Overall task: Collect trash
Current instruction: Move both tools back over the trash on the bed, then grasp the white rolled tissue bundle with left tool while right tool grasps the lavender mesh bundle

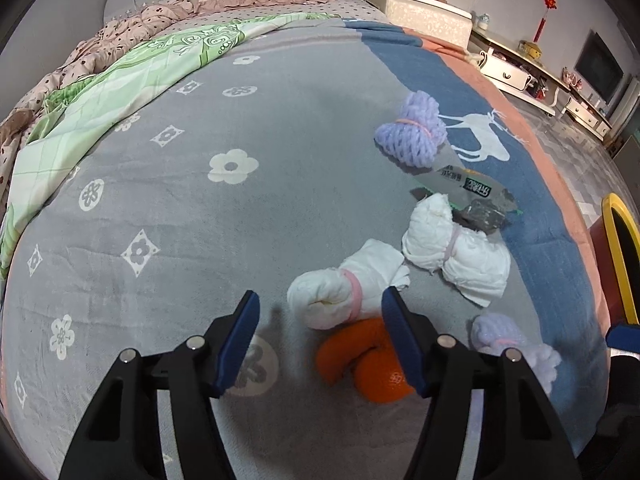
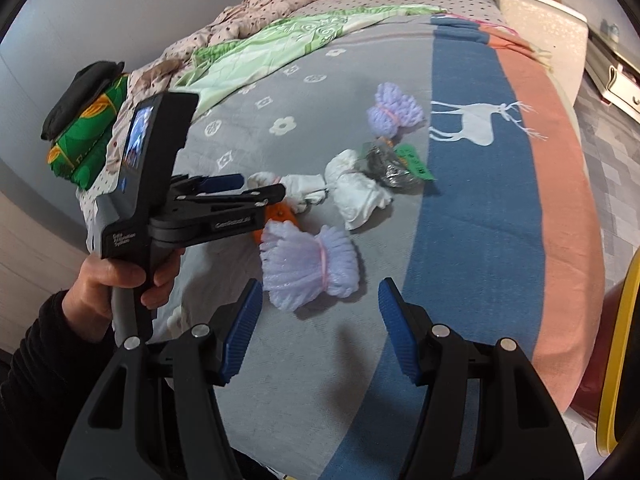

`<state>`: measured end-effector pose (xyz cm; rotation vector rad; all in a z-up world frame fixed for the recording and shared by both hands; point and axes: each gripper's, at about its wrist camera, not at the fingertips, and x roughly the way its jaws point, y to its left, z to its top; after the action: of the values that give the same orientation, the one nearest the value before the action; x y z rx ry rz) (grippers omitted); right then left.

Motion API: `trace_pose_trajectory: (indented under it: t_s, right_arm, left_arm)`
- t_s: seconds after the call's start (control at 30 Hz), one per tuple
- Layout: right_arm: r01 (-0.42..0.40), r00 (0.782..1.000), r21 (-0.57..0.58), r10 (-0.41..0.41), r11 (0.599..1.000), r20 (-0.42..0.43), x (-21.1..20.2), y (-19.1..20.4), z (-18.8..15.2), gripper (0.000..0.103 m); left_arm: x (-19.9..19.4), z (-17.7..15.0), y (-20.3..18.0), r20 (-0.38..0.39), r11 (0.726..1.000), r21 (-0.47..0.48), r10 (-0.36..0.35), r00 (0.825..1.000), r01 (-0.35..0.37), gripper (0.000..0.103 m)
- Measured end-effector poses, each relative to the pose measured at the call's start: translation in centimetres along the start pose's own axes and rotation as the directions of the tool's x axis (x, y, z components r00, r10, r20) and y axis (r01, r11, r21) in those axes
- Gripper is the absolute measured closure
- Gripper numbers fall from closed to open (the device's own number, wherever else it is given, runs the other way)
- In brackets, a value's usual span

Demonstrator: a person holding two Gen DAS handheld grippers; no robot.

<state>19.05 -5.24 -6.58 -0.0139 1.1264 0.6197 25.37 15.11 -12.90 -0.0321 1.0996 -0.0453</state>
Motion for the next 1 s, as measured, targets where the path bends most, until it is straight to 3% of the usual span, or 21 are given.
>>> trace_pose_trajectory:
  t_s: [0.13,0.33,0.6,0.8,1.0]
  right_arm:
    - [0.012,1.000,-0.033,-0.012,0.999,-0.014,1.3,0.9,0.0,0.046]
    - [0.024,0.999,-0.051,-0.027,0.998,-0.045,4.0,1.6,0.5,0.047]
    - [0.030,0.996,-0.060,-0.035,0.998,-0.079,6.8,1.9,1.2,0.051]
    - [0.065,0.992,-0.086,-0.074,0.994,-0.100,8.0,2.0,1.4,0.052]
    - [0.076,0.991,-0.101,-0.086,0.992,-0.105,8.4,1.9,0.6,0.062]
  left_arm:
    - [0.7,0.3,0.5,-0.006,1.000,-0.026,-0.011,1.000,0.010,0.047]
    - [1.6,0.4,0.3,-0.016,0.999,-0.015,-0.045,0.999,0.045,0.062]
    - [1.6,0.2,0.2,0.005,0.995,0.047,-0.083,0.997,0.083,0.064]
    - [1.6,0.0,-0.2,0.014,0.994,0.089,-0.072,0.997,0.071,0.064]
    - [1.8,0.0,-0.8,0.015,0.992,0.112,-0.052,0.999,0.050,0.064]
